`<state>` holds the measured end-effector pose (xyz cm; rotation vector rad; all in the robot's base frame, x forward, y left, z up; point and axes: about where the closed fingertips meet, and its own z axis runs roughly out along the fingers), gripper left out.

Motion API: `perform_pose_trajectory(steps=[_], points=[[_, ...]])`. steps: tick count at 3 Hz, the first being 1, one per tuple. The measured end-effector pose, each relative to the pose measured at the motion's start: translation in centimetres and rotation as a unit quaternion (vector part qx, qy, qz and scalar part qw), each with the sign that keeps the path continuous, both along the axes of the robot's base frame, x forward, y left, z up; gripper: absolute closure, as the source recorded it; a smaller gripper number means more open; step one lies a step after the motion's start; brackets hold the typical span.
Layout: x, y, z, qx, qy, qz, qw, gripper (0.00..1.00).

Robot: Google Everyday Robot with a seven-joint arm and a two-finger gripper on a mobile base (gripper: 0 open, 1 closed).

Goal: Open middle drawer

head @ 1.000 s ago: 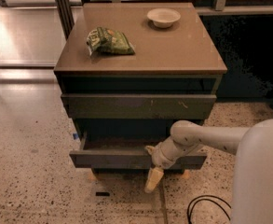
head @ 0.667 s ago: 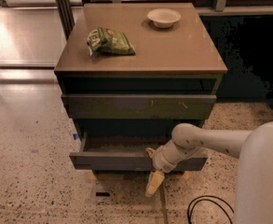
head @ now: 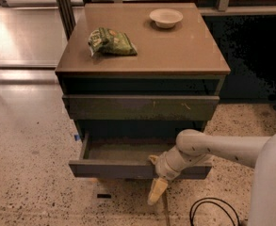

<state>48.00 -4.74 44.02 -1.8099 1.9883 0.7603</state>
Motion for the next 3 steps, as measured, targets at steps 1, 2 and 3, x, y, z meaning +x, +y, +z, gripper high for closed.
perform_pose_trajectory(steps=[1, 2, 3], points=[[-0.9, 0.2, -0.8, 0.011, 0.007, 0.002, 0.9999, 0.0], [-1.1, 0.2, -0.6, 0.012, 0.009, 0.001, 0.9999, 0.0], [-3.1, 0.4, 0.3, 0.015, 0.021, 0.004, 0.9997, 0.0]])
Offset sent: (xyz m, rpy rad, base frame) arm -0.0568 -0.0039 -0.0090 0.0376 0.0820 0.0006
